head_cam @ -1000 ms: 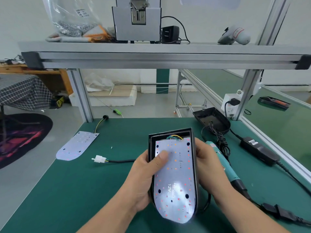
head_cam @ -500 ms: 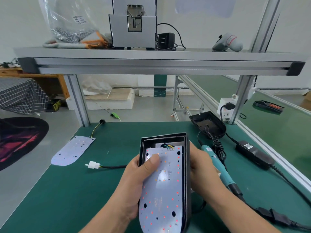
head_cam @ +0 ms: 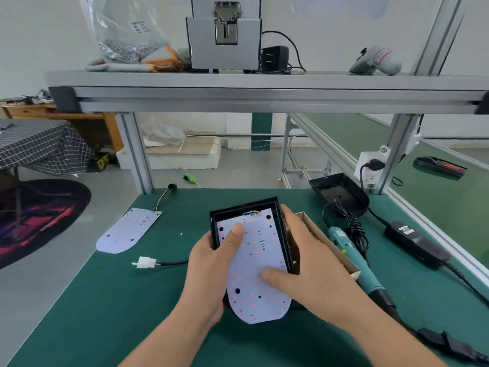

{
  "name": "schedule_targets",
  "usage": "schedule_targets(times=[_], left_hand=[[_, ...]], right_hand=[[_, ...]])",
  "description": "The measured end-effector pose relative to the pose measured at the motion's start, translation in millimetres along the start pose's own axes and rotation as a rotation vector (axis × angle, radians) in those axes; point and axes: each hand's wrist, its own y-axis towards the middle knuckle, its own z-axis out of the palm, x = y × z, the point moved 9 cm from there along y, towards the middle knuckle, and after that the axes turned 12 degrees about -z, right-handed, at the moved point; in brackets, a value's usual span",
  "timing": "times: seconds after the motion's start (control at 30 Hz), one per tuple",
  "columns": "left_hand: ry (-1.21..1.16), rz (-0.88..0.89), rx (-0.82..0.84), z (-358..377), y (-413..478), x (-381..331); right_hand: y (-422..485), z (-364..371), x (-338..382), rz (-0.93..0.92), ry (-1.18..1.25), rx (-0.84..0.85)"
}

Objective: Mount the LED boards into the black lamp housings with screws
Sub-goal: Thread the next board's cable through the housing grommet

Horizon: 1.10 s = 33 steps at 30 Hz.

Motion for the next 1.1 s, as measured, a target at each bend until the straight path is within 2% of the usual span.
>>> schedule_targets(times=[0.17,0.4,0.53,0.6,0.67,0.73,0.8,0.87,0.97,1.1], left_hand=[[0.141,0.041,0.266,24,-4,4],[0.242,0.080,0.241,27,4,14],[0.256,0.101,0.180,28,5,15],[0.222,0.125,0.137,25,5,11],[0.185,0.128,0.122,21,4,7],[0.202,0.086,0.218,24,2,8],[0.268,0.027,0.366,34,-2,12],[0.342,0.026,0.420,40,-5,16],[0.391,0.097,0.306,39,-2,17],[0.403,0.106,0.188,34,4,22]], right_hand=[[-1,-23,-32,0.131,0.228,-0.235],[-5,-23,-49,0.267,0.215,-0.243],[-6,-22,-52,0.266,0.195,-0.240],[-2,-16,-48,0.234,0.287,-0.175],[-1,-3,-40,0.201,0.390,-0.037],[-2,0,-37,0.186,0.341,0.018],[-2,-7,-40,0.207,0.289,-0.041],[-4,-16,-46,0.247,0.297,-0.127],[-5,-21,-50,0.271,0.247,-0.159],[-9,-19,-52,0.319,0.127,-0.189]])
